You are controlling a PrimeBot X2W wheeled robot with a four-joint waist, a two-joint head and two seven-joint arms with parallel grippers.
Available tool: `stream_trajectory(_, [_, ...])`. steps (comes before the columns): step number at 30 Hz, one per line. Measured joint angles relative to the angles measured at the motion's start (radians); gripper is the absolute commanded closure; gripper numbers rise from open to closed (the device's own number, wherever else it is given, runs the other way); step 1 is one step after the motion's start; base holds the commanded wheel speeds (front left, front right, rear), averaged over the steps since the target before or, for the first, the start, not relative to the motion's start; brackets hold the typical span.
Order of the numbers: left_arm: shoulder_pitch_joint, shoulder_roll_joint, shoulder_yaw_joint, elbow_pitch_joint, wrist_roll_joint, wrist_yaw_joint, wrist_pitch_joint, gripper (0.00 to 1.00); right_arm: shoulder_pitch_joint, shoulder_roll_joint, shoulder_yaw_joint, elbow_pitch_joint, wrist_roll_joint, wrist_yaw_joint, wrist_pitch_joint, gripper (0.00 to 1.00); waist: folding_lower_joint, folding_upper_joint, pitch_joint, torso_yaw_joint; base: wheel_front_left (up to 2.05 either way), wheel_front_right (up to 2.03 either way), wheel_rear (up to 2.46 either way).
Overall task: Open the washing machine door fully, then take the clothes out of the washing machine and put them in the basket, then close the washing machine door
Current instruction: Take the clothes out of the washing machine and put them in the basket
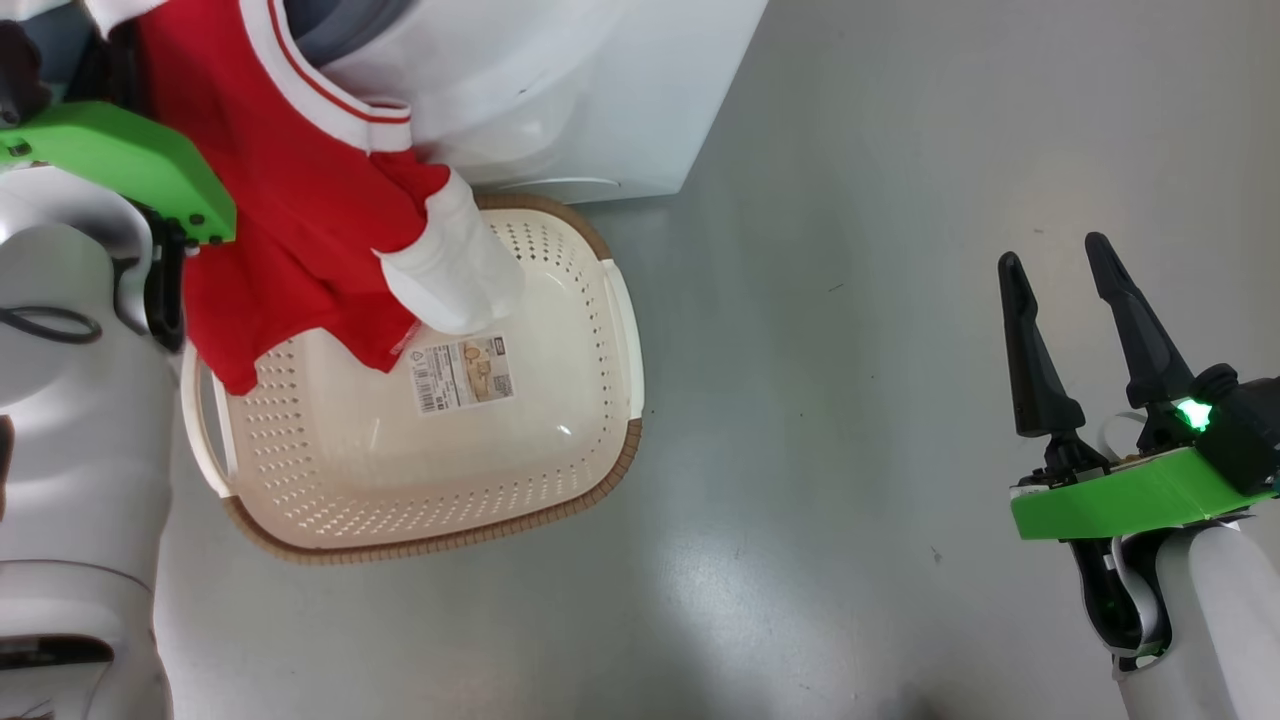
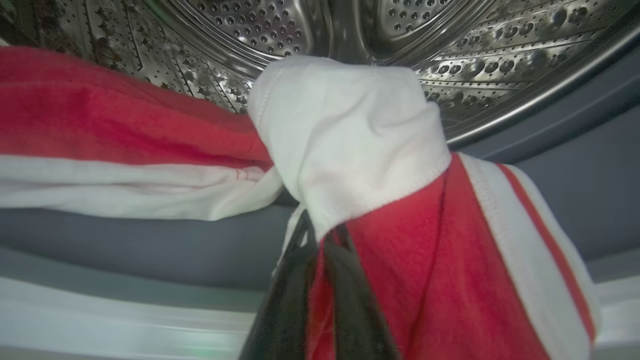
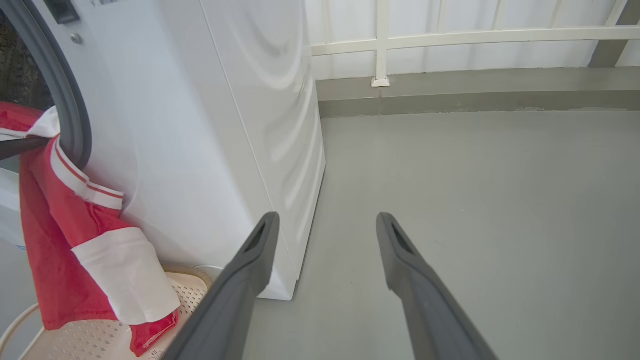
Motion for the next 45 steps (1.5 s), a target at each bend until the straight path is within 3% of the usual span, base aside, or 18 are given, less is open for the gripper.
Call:
stream_trajectory(6, [0.012, -0.001, -0.005, -0.067, 0.000, -0.018, 0.000, 1.00, 0.000, 0.001, -0.001, 0.000, 0.000, 0.000, 0.000, 0.00, 0.0000, 0.0000, -0.009, 0.006, 0.00, 0.00, 0.00])
stream_trajectory(13, [0.142, -0.016, 0.024, -0.304, -0.004, -0.025, 0.000, 1.00, 0.000, 0.001, -0.007, 0.000, 0.000, 0.000, 0.000, 0.00, 0.0000, 0.0000, -0.023, 0.018, 0.00, 0.00, 0.00])
stream_trajectory(24, [0.418, -0.103, 0.059, -0.651, 0.006, -0.042, -0.001, 1.00, 0.001, 0.000, -0.019, -0.001, 0.000, 0.000, 0.000, 0.00, 0.0000, 0.0000, -0.047, 0.040, 0.00, 0.00, 0.00])
stream_trajectory(35, [0.586, -0.123, -0.010, -0.678, 0.005, -0.044, -0.001, 1.00, 0.002, -0.001, -0.020, -0.002, 0.000, 0.000, 0.000, 0.00, 0.0000, 0.0000, -0.046, 0.044, 0.00, 0.00, 0.00])
stream_trajectory(45, [0.605, -0.123, -0.112, -0.519, -0.058, -0.038, -0.001, 1.00, 0.001, 0.002, -0.011, -0.004, 0.000, 0.000, 0.000, 0.00, 0.0000, 0.0000, -0.024, 0.026, 0.00, 0.00, 0.00])
